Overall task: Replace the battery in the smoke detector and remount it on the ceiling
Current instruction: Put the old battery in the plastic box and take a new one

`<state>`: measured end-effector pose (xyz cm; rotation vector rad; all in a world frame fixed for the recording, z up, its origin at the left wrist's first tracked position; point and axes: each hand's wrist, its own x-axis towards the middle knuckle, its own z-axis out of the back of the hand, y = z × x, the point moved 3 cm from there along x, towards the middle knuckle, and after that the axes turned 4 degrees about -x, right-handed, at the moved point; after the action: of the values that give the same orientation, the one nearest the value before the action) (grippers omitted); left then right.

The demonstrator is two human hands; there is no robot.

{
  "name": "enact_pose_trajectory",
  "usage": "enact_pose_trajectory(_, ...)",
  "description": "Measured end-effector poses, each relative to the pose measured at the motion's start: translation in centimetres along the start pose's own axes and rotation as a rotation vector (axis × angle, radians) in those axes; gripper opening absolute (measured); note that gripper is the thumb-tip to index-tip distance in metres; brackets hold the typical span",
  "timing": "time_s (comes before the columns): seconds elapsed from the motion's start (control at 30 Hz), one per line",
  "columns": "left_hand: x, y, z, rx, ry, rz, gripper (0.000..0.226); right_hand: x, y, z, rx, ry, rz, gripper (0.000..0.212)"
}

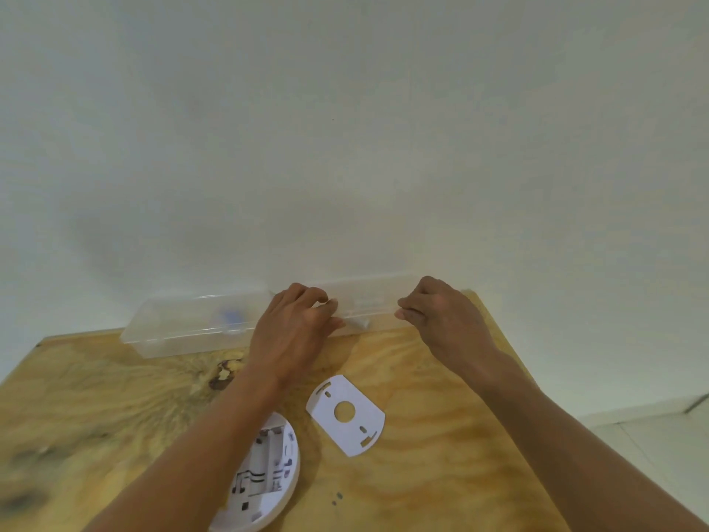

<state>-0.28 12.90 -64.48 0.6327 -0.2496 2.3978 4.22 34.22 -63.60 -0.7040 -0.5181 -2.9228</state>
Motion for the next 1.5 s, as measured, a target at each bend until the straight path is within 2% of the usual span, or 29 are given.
enact_pose_trajectory(0.1, 0.2, 0.0, 0.1, -0.014, 0.010, 0.010, 0.023, 0.0, 0.0, -0.2, -0.006, -0.019, 0.015, 0.015)
enact_pose_trajectory(0.23, 0.2, -0.3, 0.3, -0.018, 0.039, 0.022, 0.024, 0.0, -0.1, -0.2, -0.030, -0.006, 0.016, 0.016)
enact_pose_trajectory(0.4, 0.2, -0.5, 1.2, -0.049, 0.139, 0.097, 0.043, -0.1, 1.5, 0.4, -0.104, 0.095, -0.057, 0.025)
enact_pose_trajectory(0.53, -1.8, 0.8, 3.7, -0.009, 0.100, 0.113, 0.046, -1.2, 6.8, 0.8, 0.113, 0.040, -0.095, 0.027)
enact_pose_trajectory(0.67, -5.6, 4.6, 6.5, 0.018, 0.071, 0.193, 0.049, -1.4, 12.8, -0.8, 0.400, 0.157, -0.215, 0.014)
enact_pose_trajectory(0.73, -7.6, 7.1, 7.6, 0.032, 0.076, 0.269, 0.053, -1.2, 15.1, -1.9, 0.533, 0.238, -0.313, 0.014)
enact_pose_trajectory(0.9, -10.9, 12.8, 8.7, 0.035, 0.106, 0.423, 0.063, 0.7, 18.0, -5.1, 0.724, 0.393, -0.646, 0.036)
enact_pose_trajectory(0.97, -11.2, 14.4, 8.4, 0.016, 0.119, 0.447, 0.064, 1.3, 18.4, -6.3, 0.816, 0.437, -0.783, 0.039)
enact_pose_trajectory(1.1, -10.9, 16.5, 7.1, -0.024, 0.118, 0.442, 0.058, 1.9, 19.2, -8.5, 1.033, 0.444, -0.937, 0.036)
enact_pose_trajectory(1.23, -10.9, 17.4, 6.0, -0.070, 0.067, 0.428, 0.052, 2.2, 19.9, -9.8, 1.198, 0.403, -1.009, 0.029)
enact_pose_trajectory(1.37, -11.2, 17.7, 5.8, -0.064, 0.028, 0.416, 0.050, 2.5, 20.1, -9.8, 1.245, 0.384, -1.047, 0.022)
enact_pose_trajectory(1.5, -11.2, 18.1, 5.9, -0.076, 0.018, 0.405, 0.050, 2.8, 20.0, -9.6, 1.230, 0.386, -1.059, 0.025)
